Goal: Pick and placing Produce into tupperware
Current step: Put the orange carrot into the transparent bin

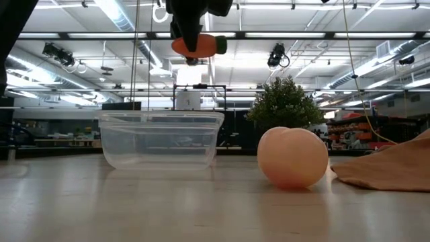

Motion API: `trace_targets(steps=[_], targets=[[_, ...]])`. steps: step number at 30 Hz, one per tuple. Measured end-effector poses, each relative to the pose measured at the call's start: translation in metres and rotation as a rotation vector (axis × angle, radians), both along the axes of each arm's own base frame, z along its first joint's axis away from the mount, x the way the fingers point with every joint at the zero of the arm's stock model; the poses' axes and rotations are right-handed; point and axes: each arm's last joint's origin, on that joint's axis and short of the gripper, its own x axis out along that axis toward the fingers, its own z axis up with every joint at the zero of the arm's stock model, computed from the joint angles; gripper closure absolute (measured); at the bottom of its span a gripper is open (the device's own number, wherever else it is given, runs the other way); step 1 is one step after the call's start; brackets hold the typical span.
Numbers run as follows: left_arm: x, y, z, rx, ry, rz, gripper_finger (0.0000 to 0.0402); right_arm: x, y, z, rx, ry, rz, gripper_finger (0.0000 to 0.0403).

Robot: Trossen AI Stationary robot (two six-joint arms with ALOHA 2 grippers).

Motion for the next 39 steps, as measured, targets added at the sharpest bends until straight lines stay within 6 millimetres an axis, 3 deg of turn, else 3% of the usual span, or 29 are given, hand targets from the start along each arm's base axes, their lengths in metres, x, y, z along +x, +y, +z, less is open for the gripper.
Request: trace_targets(steps=[8,11,18,22,26,39], targets=[[0.000,-0.008,-0.001,0.013,0.005,-0.048,0.0229,0.008,0.005,-0.002,0.072,-0.010,0.024,0.0280],[-0.001,-0.010,-0.017,0.014,0.043,-0.053,0.0229,0.012,0.008,-0.003,0.096,-0.008,0.038,0.0280],[-0.027,-0.022,-0.071,-0.005,0.105,-0.072,0.0222,0.022,0.015,-0.006,0.127,0.002,0.053,0.0280],[-0.042,-0.024,-0.083,-0.085,-0.008,-0.021,0.0231,0.025,0.017,-0.008,0.135,0.008,0.034,0.0280],[-0.054,-0.020,-0.094,-0.067,0.012,0.005,0.0230,0.029,0.019,-0.009,0.141,0.013,0.018,0.0280],[-0.053,-0.017,-0.119,-0.051,-0.001,-0.046,0.0229,0.044,0.015,-0.017,0.159,0.048,0.003,0.0280]])
